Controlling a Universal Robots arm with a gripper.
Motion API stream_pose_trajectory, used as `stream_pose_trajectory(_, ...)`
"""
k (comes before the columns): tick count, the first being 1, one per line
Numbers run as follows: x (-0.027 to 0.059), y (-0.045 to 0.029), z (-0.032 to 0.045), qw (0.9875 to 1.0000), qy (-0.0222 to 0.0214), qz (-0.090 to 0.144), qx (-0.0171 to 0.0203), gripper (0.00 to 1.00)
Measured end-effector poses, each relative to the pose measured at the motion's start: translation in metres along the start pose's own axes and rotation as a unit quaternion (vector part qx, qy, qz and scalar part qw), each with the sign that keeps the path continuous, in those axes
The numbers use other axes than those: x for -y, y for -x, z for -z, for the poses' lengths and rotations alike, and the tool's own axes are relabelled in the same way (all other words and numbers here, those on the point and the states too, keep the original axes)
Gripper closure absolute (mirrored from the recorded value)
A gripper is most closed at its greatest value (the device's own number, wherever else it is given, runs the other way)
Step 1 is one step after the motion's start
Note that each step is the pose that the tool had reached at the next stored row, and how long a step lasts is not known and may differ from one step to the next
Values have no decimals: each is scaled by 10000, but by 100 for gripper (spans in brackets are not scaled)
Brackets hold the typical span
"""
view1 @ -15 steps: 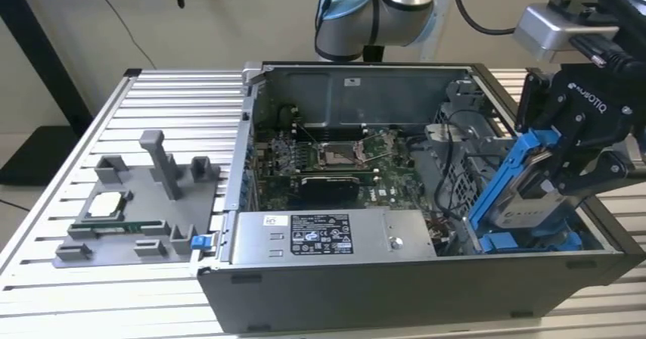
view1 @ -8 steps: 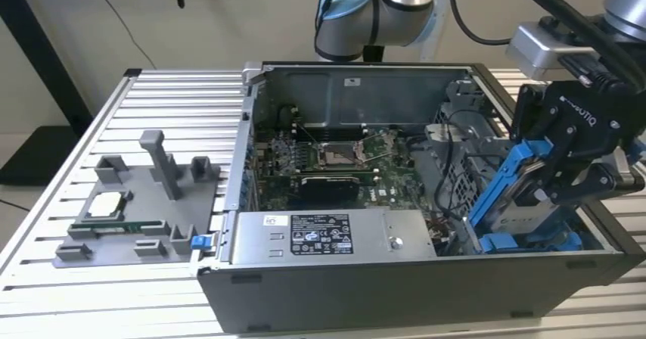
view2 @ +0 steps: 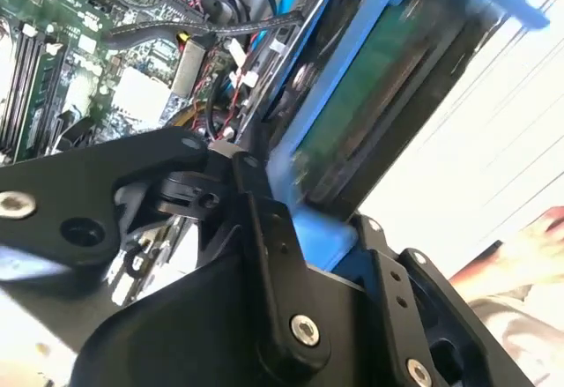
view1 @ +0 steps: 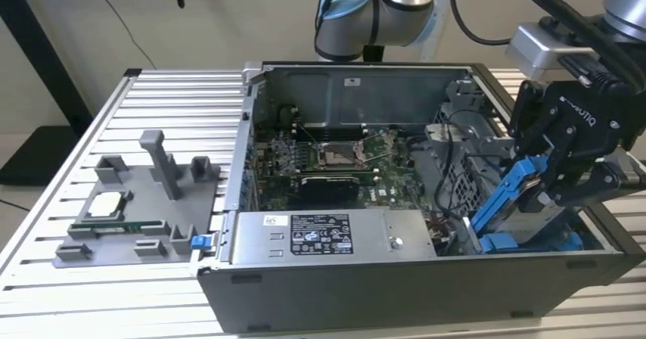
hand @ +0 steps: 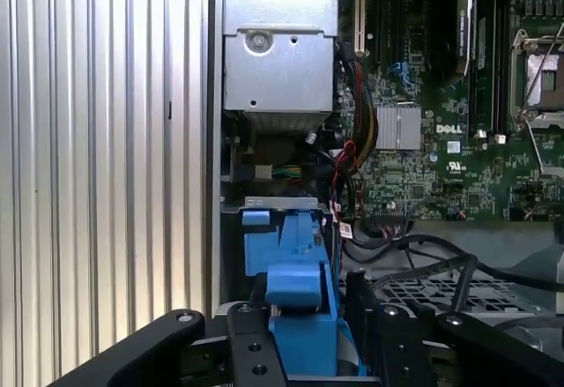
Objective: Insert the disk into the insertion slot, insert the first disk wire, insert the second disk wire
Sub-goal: 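Insert the disk into the insertion slot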
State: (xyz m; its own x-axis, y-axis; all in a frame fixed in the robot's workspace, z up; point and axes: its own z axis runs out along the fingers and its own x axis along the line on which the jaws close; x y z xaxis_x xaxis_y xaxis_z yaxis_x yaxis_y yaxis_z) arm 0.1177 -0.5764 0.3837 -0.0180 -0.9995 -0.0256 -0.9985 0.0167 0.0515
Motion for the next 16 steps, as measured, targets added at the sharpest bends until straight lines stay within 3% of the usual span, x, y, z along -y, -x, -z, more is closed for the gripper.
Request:
stream_pose_trajectory(11, -2, 0, 7, 10000, 1, 1, 15, 0)
stream_pose_trajectory(12, -5, 0, 5, 10000, 1, 2, 35, 0)
stream_pose_trajectory(14, -11, 0, 4, 9999, 3, 7, 128, 0)
stream_pose_trajectory(15, -14, 0, 3, 9998, 4, 10, 180, 100)
stream_pose_trajectory(16, -16, 0, 3, 9997, 5, 12, 225, 100)
